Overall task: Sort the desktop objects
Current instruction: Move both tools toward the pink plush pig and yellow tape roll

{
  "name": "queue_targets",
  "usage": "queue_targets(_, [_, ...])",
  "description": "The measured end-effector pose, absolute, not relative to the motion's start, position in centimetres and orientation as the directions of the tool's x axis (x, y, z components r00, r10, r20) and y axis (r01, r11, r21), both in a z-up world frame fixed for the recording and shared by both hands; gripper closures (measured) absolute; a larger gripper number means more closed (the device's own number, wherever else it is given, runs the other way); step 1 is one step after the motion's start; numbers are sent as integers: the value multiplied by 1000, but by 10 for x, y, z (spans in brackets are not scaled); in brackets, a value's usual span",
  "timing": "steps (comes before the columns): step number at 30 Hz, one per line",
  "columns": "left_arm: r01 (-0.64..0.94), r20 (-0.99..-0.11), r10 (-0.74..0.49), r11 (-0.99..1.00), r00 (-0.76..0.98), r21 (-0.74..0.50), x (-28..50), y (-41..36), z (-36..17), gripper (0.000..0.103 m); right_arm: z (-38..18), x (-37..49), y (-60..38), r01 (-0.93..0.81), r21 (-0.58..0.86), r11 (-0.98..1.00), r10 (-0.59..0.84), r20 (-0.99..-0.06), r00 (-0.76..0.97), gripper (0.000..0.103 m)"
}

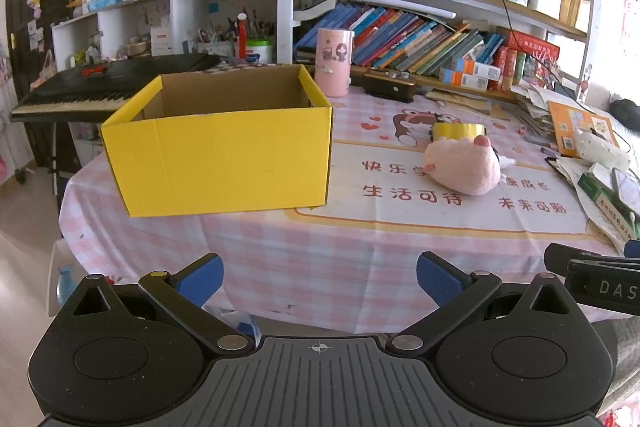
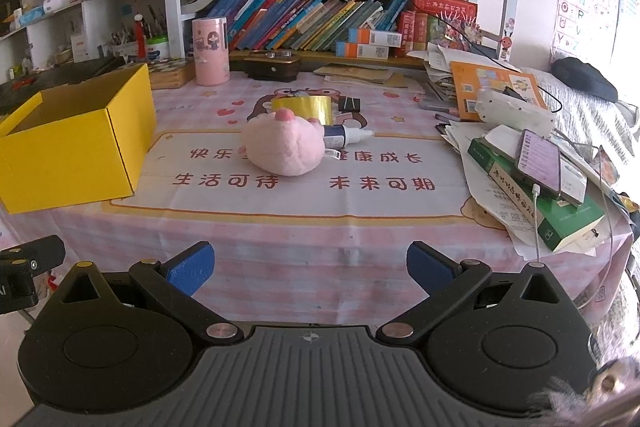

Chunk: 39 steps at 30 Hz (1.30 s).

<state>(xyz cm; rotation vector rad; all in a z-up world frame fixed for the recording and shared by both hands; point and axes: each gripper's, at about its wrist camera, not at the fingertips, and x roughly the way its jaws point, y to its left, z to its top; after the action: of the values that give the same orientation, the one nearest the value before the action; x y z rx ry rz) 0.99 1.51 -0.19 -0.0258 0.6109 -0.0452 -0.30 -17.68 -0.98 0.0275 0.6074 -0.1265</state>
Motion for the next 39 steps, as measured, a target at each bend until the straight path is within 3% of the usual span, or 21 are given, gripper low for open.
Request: queue_targets(39, [110, -574, -112, 993, 811, -38, 13, -4, -4, 0, -12, -9, -183, 125, 4, 992, -99, -577, 811, 0])
